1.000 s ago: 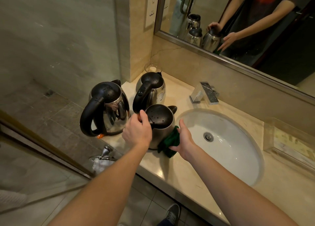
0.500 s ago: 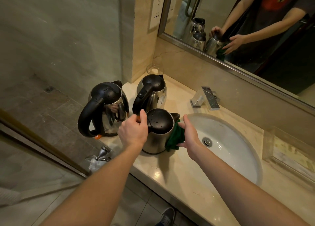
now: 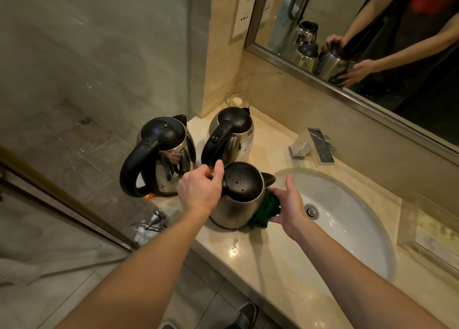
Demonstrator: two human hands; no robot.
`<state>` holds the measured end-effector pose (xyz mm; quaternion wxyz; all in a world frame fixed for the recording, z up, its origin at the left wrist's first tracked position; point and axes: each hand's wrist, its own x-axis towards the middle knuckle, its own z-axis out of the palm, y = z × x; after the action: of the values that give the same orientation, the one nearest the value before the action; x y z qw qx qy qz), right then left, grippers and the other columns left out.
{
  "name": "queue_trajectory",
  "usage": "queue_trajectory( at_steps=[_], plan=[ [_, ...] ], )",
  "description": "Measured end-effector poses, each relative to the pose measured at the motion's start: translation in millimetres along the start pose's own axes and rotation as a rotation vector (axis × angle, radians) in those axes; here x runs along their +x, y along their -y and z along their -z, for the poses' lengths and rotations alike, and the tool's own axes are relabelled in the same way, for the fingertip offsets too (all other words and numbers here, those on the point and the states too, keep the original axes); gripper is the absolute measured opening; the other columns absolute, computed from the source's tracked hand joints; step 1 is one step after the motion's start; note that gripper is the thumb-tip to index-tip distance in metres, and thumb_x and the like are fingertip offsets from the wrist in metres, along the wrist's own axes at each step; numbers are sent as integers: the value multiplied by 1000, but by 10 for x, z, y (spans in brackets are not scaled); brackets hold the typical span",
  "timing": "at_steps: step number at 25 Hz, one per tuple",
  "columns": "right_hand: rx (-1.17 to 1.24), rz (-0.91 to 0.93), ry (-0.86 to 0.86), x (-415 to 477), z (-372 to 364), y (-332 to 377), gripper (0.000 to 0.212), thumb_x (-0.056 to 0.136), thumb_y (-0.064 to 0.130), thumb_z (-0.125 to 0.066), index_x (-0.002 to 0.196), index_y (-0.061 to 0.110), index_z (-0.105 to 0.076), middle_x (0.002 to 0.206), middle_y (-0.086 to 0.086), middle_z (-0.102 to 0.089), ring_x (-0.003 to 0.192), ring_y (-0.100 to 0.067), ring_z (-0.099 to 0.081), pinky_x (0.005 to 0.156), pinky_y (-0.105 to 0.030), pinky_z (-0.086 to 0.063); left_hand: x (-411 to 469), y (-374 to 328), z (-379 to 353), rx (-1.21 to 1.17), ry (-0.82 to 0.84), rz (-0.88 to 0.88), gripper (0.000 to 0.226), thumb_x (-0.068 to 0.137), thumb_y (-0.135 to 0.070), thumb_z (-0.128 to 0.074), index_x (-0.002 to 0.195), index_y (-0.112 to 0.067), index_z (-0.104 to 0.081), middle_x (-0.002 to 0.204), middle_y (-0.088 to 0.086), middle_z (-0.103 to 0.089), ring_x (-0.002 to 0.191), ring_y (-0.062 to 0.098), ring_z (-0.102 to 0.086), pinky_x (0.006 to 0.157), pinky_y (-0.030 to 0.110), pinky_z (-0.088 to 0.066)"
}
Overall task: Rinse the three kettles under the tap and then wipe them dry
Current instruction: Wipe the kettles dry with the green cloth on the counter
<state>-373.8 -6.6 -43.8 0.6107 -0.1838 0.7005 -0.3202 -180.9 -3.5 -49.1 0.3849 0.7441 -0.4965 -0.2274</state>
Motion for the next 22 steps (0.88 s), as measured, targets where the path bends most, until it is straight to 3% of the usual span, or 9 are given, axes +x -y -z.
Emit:
queue_trajectory(
  at_steps=[5, 11, 15, 18, 22],
  plan=[
    [-48, 103, -35, 87, 23, 84, 72, 97, 66, -19, 119, 13, -63, 125, -9, -58, 123, -26, -47, 104, -50, -39, 30, 14, 10, -2, 28, -38, 53, 99, -45, -50, 62, -9, -59, 53, -2, -49, 54, 14, -48, 63, 29, -31],
    [-86, 16, 18, 250, 8, 10, 77, 95, 68, -25, 142, 11, -46, 150, -9, -45, 143, -30, -34, 113, -54, -31, 26, 37, -23, 21, 4, -44, 51, 97, -44, -49, 59, -11, -55, 50, -5, -44, 51, 10, -43, 55, 25, -25],
    [-136, 9, 59, 257, 33, 109, 70, 97, 66, -20, 127, 13, -55, 150, -11, -42, 144, -31, -31, 112, -55, -31, 19, 18, -28, 39, -14, -35, 50, 98, -42, -50, 56, -14, -50, 48, -7, -40, 50, 10, -40, 56, 28, -25],
    [-178, 88, 117, 284, 45, 285, 82, 95, 69, -13, 109, 14, -72, 131, -8, -56, 136, -29, -40, 106, -52, -34, 22, 18, -33, 37, -11, -15, 51, 98, -42, -51, 55, -14, -51, 48, -6, -42, 51, 12, -43, 58, 29, -28],
    [-210, 187, 151, 313, -9, 444, 84, 96, 67, -13, 100, 12, -77, 101, -2, -69, 102, -19, -59, 87, -38, -38, 34, -15, -10, 27, 10, 0, 54, 100, -41, -50, 51, -19, -44, 47, -5, -42, 50, 9, -41, 54, 28, -26]
  ],
)
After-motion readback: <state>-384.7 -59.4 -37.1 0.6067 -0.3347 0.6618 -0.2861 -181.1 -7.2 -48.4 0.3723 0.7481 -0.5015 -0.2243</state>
